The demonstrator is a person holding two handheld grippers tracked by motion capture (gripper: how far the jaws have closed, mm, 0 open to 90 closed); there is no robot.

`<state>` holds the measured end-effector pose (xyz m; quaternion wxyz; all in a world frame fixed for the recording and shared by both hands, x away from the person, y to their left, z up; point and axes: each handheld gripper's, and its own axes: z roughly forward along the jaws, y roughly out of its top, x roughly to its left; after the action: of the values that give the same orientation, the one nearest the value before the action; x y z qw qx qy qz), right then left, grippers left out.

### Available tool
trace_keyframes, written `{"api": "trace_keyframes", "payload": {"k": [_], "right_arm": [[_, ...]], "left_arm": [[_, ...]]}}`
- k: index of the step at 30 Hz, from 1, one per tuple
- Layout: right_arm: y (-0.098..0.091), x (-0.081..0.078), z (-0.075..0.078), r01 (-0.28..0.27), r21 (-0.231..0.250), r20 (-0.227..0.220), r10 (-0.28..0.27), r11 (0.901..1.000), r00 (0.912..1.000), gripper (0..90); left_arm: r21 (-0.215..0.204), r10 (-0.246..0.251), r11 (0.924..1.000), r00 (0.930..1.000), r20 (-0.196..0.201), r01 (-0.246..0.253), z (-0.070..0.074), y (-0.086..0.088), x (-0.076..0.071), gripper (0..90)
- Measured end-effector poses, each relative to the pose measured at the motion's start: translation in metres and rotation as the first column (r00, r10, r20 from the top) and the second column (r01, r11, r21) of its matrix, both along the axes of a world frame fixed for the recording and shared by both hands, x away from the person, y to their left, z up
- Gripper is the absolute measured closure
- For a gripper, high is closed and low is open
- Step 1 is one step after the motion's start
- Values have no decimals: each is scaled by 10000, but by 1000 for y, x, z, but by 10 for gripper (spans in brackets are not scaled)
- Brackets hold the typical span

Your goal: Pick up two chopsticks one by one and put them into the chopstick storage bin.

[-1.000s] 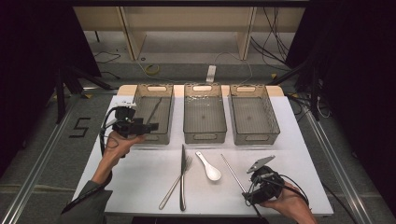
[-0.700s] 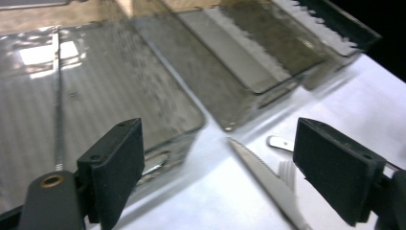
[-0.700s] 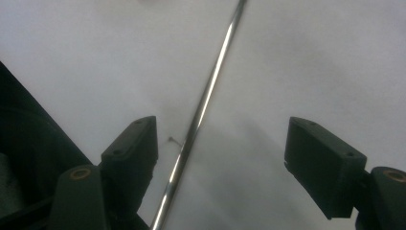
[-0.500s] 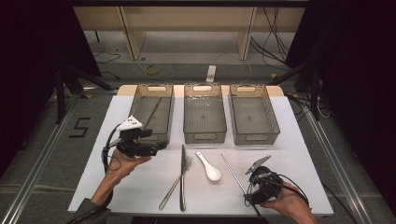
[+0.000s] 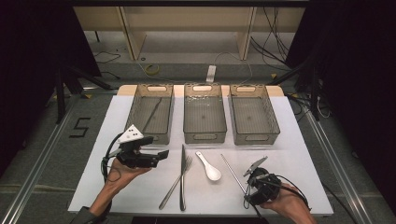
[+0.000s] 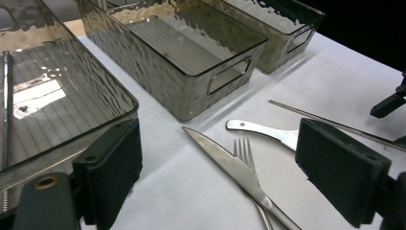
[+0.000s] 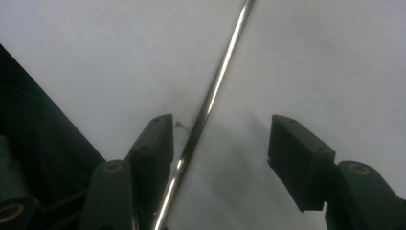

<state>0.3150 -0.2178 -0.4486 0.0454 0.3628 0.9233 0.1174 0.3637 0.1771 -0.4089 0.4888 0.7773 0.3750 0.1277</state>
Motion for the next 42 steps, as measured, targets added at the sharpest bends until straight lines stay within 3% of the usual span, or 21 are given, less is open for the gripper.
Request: {"api": "trace_keyframes", "payload": {"k": [2,10,25,35,42], "right_arm": [[1,0,0,-72,2,-7,72,10000,10000,488],[5,0,-2,-266,38,-169,267,9996,9995,591],[9,5,-7,-511,-466,-152,504,9976,9986,771],[11,13,-7,-162,-612,-536,129,9980,9985,853],[12,12,-6,-531,-765,-395,502,9957,9980,858]], "left_arm": [[135,-55,9999,10000,34,54,0,-1,-3,157],[-60,-35,10000,10000,36,36,0,0,-8,158],[211,-239,9995,9997,23,238,-2,-4,-9,158],[278,-314,9991,9995,74,312,-2,-5,-10,159],[327,-346,9989,9994,84,344,-3,-5,-10,160]]}}
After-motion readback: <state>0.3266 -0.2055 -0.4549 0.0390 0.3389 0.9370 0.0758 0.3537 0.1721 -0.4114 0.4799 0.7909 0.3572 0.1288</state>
